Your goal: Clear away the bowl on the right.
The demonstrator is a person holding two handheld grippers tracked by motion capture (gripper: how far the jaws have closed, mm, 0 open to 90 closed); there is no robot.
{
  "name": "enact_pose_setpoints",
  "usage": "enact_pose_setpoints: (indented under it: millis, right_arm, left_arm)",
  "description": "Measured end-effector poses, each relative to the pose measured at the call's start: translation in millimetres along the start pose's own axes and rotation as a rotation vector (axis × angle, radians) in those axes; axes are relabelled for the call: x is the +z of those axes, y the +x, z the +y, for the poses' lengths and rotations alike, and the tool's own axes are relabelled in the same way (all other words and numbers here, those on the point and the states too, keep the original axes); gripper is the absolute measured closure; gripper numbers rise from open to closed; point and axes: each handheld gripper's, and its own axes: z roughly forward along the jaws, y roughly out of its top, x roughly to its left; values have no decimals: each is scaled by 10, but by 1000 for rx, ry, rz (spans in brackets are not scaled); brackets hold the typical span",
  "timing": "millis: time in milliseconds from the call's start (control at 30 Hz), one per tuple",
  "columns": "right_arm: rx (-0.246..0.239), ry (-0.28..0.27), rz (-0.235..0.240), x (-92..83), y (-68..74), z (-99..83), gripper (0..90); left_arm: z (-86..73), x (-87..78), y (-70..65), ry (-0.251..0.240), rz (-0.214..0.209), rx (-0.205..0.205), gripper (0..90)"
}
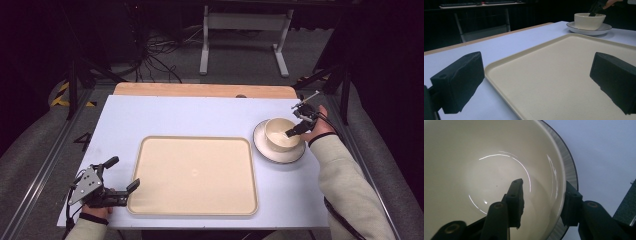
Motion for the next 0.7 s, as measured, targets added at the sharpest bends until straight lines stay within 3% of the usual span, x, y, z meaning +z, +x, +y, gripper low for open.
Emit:
enact_pose_setpoints:
  millis: [267, 300, 533, 700]
  right_arm:
    - [83, 54, 2, -2, -62, 28, 779]
    - [115, 58, 18, -5, -86, 27, 798]
    - [170, 44, 61, -9, -138, 12, 837]
    - [172, 42, 55, -19, -121, 22, 843]
  left_arm:
    - [0, 1, -2, 0, -3, 0, 2]
    - [1, 1, -2, 2, -2, 3, 2]
    - [0, 2, -3, 0, -2, 1, 2]
    - [1, 1, -2, 2, -1, 3, 2]
